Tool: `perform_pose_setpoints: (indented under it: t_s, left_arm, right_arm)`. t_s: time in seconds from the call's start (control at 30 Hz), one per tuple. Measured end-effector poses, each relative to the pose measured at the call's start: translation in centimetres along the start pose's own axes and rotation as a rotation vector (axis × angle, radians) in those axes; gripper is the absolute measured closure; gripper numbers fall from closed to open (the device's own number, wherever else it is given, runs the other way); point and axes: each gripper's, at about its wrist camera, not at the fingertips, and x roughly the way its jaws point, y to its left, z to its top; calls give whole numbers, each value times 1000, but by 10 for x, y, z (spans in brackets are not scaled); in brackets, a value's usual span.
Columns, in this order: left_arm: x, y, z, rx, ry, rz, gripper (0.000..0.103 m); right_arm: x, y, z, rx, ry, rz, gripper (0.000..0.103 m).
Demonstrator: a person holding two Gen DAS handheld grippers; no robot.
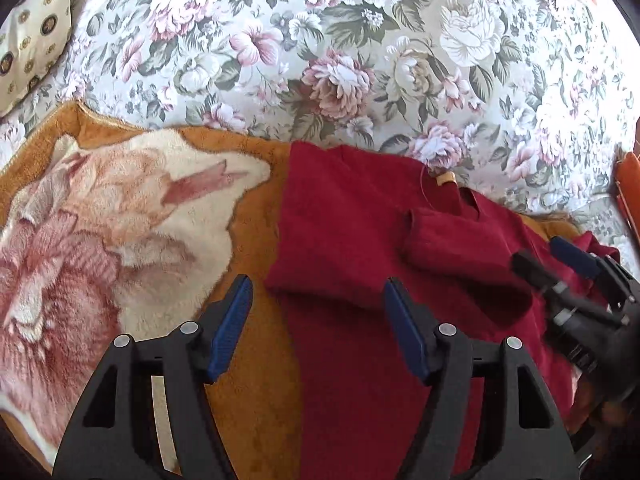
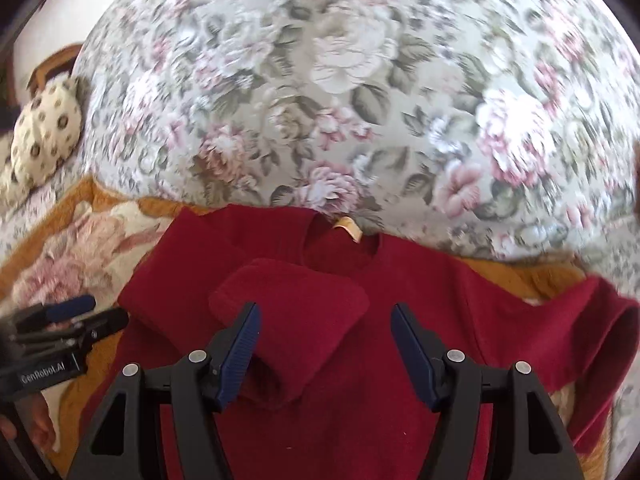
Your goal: Fold small clothes
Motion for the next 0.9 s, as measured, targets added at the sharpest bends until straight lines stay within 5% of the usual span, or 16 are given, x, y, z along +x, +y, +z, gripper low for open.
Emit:
perform_pose_setpoints:
  t_s: [0.13,0.2,0.3,0.5,0.57,0.63,0.7,0.77,0.9]
  left_arm:
    - [1,9,5,-3,-13,32,35]
    - [3,10,8,-9,-6,30,35]
    - [4,8,10,-2,-13,34,35]
    - [14,-4,5,39,21,32,35]
    - [21,-9,2,51,53,33,35]
    - [25,-13,0,59,72,32,35]
    - [25,-15,-2,68,67,36,35]
    - [22,-16,-2,73,53,38,35]
    - [22,-18,-2,88,57,39,35]
  right_arm:
    - [43,37,-3,-212,96,-93,38]
    - [55,33,-2,-208,119,-80,74]
    - [39,2,9,-78,36,-69,90]
    - [-26,-86,7,183,-174,-146,91]
    - [-22,-109,-16,256,-123,-160,91]
    - [4,-131,-47,321,30,-146,91]
    - [24,-153,-76,430,177,-36,87]
    - [10,-173,-86,531,127,8,80]
    - [-16,-182,-73,546,36,-106,60]
